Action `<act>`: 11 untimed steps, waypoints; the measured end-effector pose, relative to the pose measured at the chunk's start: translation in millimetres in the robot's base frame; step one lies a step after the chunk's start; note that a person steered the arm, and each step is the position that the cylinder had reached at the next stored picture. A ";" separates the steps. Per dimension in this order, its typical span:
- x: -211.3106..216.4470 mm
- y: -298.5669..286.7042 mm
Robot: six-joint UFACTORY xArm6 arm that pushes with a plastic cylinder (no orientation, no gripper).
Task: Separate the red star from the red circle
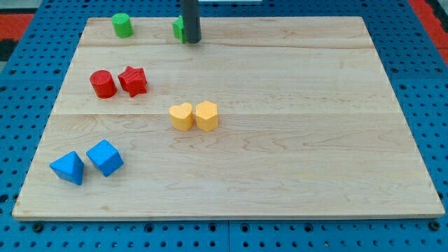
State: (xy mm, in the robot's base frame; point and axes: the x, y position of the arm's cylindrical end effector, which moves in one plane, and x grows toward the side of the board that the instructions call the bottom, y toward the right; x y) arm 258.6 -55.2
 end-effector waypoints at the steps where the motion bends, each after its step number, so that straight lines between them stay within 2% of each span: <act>1: -3.1 -8.9; 2: -21.0 -17.9; 3: -5.4 -1.7; 4: 27.4 58.7; 5: 99.6 64.1; 6: 135.0 24.6; 9: 140.1 -126.9; 10: 139.8 -156.6; 11: 125.1 -137.5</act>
